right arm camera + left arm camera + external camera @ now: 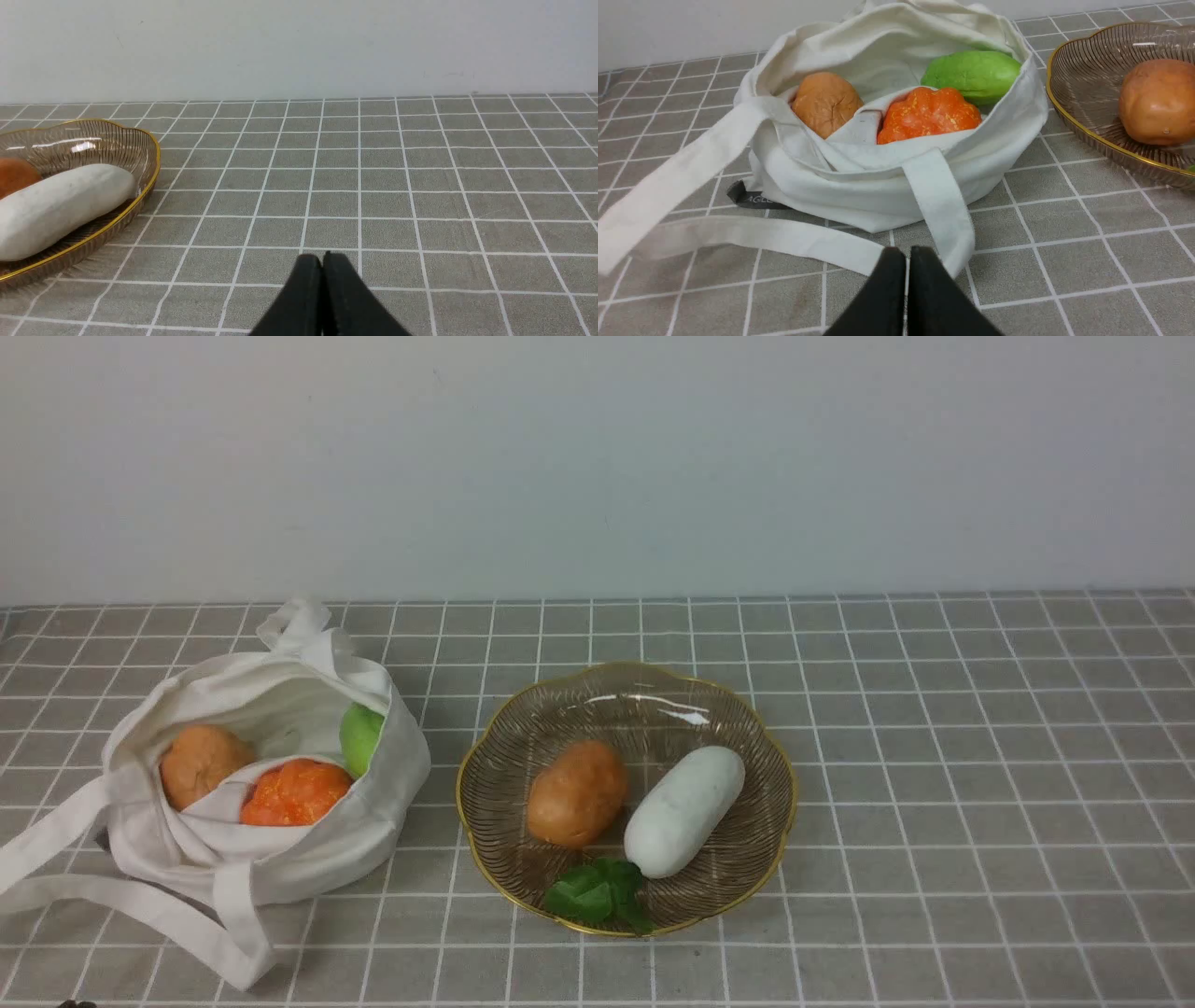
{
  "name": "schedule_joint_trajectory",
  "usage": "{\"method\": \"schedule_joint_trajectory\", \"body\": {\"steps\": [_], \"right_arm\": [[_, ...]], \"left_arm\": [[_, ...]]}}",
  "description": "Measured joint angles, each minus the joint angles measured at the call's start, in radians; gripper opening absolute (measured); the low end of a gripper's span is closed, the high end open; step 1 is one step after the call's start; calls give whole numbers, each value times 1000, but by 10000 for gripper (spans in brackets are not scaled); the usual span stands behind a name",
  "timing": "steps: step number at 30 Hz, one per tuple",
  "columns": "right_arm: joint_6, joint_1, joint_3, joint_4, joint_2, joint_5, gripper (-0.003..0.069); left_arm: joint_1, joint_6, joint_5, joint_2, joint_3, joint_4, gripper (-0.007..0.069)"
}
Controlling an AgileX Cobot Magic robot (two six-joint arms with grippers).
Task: Take vegetables from bag on grey coffee tablecloth place on plate.
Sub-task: 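Reach into the cloth bag and grasp the potato inside with the left gripper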
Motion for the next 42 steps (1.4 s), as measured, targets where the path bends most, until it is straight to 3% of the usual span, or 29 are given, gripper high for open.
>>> {"method": "schedule_joint_trajectory", "body": {"steps": [38,42], "right_arm": [[0,0,0,0,0,0,-15],[0,0,0,0,0,0,-15]], "left_arm": [[0,0,1,0,0,0,-5],[0,-47,-47,0,1,-96,-5]]}}
